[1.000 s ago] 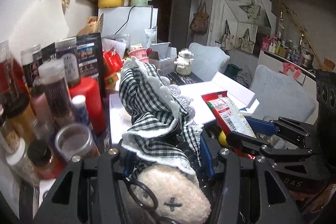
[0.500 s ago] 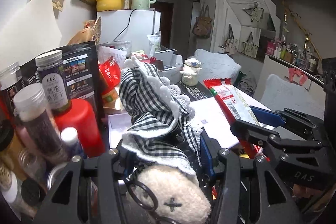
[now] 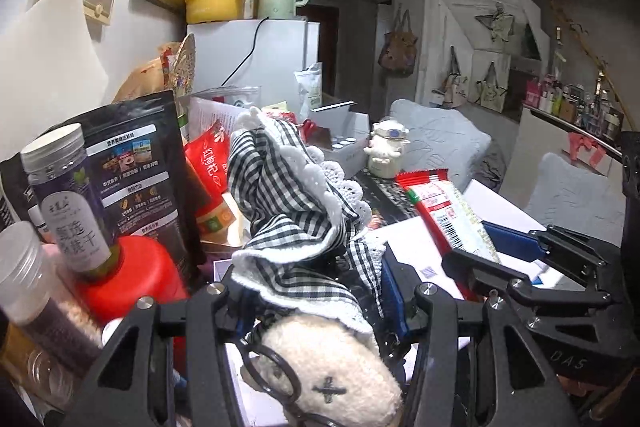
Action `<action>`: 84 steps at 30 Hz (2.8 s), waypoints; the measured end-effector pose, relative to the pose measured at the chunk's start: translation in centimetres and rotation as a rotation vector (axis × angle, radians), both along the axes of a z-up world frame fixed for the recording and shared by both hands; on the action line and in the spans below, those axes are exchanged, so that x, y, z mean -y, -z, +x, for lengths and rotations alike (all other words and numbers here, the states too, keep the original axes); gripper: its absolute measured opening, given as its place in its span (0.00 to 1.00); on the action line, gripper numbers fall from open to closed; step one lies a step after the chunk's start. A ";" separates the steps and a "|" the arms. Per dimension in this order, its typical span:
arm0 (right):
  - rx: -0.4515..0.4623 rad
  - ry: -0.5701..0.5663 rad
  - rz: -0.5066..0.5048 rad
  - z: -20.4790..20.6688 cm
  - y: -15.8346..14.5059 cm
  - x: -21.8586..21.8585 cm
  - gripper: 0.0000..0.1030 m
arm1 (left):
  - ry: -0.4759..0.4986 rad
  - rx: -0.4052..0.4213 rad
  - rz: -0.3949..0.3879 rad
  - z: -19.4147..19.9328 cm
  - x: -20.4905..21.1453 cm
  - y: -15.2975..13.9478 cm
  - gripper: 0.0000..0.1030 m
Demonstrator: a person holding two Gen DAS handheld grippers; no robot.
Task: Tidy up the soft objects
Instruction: 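Carry the sachet with the right tool while the left tool carries the doll to the box, then lower and release the sachet in the box while the left tool releases the doll there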
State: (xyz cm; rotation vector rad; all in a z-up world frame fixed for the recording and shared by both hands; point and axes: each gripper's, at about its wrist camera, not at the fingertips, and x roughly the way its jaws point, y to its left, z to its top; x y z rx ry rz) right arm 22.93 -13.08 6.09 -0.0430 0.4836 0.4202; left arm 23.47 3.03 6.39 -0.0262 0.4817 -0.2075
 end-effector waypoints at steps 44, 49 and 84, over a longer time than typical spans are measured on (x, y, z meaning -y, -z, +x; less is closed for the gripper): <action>-0.327 0.044 -0.103 10.6 11.2 -2.0 0.45 | -0.064 -0.408 0.119 10.1 0.3 12.9 0.50; -0.338 0.052 -0.102 10.8 11.4 -1.7 0.49 | -0.069 -0.444 0.088 10.6 0.1 13.1 0.53; -0.217 0.073 -0.076 4.7 3.8 0.0 0.59 | -0.104 -0.240 0.096 3.9 0.8 4.4 0.72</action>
